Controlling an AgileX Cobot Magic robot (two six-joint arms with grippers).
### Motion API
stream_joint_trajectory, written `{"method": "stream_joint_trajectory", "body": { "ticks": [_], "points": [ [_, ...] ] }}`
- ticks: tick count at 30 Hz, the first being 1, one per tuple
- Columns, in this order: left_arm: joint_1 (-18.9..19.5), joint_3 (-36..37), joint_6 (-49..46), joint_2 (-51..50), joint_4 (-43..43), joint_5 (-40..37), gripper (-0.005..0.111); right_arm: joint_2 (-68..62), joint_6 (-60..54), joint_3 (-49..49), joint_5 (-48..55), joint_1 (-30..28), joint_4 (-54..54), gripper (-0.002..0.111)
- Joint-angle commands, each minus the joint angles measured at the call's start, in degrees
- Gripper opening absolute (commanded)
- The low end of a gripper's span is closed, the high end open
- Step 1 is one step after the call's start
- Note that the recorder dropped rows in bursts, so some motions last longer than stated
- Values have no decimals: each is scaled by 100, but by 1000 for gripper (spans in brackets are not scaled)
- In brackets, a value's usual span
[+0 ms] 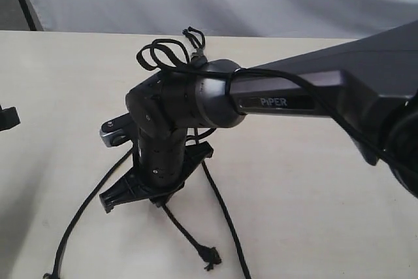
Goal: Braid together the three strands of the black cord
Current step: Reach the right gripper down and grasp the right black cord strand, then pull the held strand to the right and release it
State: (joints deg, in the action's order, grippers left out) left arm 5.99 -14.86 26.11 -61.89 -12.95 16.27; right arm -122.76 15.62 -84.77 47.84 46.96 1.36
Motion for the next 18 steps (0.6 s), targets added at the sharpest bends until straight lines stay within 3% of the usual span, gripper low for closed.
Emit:
{"method": "stream_joint_trajectory", "body": {
  "ticks": [1,7,18],
  "points": [
    [13,-29,51,-13,-25,30,0,577,-237,-403,941,-36,-746,0],
    [13,-29,49,-13,-25,20,0,1642,168,-638,2150,-625,-2288,0],
    [13,-29,49,-13,-25,20,0,2157,168,-487,2212,-2562,-2326,0]
  ]
}}
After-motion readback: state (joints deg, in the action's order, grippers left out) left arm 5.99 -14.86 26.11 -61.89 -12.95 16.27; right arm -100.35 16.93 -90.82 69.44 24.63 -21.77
